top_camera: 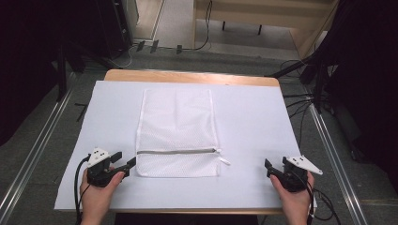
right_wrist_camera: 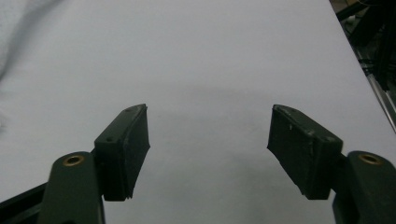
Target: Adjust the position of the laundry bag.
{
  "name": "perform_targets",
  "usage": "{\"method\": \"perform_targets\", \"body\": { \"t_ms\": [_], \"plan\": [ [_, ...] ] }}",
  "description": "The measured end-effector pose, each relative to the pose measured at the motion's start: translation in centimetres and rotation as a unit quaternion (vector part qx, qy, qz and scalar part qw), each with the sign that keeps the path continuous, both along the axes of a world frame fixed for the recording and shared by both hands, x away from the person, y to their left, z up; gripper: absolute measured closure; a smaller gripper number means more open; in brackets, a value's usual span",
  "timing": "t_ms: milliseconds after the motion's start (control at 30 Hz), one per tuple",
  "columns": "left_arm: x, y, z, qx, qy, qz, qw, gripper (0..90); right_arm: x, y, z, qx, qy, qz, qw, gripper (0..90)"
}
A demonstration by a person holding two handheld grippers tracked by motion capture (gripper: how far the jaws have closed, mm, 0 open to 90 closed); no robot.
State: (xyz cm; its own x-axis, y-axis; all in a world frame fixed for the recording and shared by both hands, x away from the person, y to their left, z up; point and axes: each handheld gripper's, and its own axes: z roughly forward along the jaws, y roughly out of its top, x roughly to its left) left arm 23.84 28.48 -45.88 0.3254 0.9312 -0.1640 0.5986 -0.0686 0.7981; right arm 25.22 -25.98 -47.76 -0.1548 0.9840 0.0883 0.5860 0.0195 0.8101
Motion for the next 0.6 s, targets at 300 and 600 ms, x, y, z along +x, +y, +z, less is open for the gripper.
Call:
{"method": "perform_targets", "body": {
  "t_ms": [300, 600],
  "plan": [
    [0.1, -0.4, -0.1, 0.004, 0.0, -0.003, 1.0, 41.0, 0.3, 3.1, 0.2, 0.064, 0.0, 0.078, 0.9949, 45.1],
    [-0.1, -0.7, -0.1, -0.004, -0.003, -0.008, 1.0, 42.6, 2.2, 9.2, 0.5, 0.072, 0.012, 0.148, 0.9863, 49.4]
  ]
}}
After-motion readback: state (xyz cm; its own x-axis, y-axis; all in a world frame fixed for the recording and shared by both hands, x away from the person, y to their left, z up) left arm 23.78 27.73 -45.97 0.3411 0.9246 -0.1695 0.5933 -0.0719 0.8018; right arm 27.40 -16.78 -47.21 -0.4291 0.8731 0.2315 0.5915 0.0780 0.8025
